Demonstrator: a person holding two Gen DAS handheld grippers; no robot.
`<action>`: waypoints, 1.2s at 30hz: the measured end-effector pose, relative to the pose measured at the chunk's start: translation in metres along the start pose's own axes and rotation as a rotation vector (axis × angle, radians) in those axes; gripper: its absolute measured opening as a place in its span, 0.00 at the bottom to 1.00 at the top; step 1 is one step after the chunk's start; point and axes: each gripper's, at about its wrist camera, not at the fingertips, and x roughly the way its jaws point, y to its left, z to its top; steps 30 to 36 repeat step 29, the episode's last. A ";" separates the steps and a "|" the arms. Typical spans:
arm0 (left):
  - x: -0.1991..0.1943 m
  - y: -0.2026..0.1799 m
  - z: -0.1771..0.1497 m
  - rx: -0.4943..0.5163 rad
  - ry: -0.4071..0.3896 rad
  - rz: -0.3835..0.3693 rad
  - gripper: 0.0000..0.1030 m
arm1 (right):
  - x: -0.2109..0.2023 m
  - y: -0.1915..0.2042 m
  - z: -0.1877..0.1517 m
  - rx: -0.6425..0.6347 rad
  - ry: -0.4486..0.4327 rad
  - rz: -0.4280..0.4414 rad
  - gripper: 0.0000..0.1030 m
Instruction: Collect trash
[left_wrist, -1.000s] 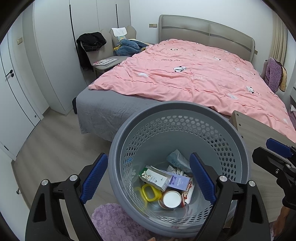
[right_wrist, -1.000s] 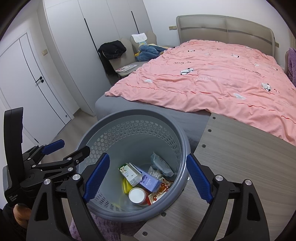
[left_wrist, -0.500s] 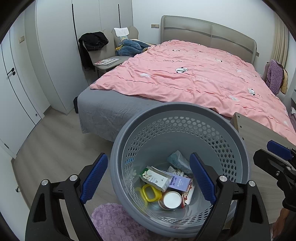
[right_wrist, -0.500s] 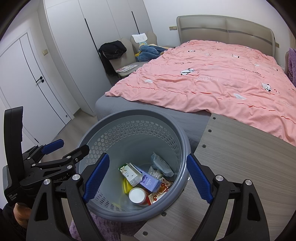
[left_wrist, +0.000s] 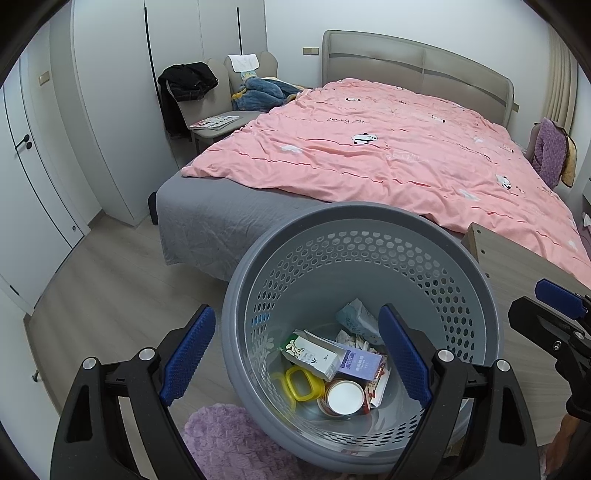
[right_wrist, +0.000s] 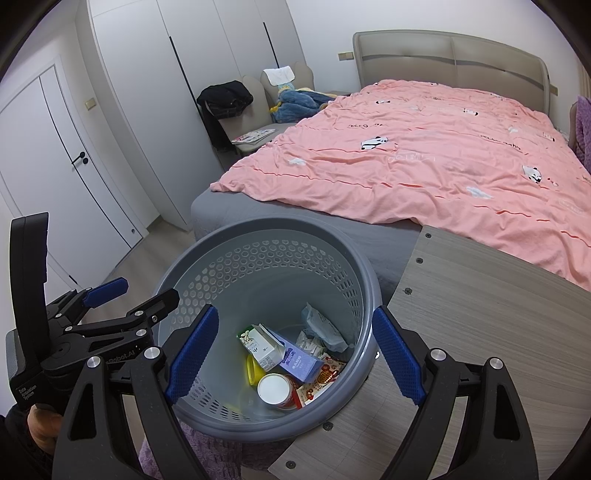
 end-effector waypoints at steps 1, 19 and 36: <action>0.000 0.000 0.000 0.000 0.000 0.000 0.83 | 0.000 0.000 0.000 0.000 0.000 0.000 0.81; 0.004 0.002 -0.001 -0.004 0.007 0.004 0.83 | 0.000 0.001 0.001 -0.008 0.001 -0.006 0.81; 0.003 0.003 -0.001 -0.007 0.005 0.007 0.83 | 0.000 0.003 0.000 -0.011 0.001 -0.006 0.81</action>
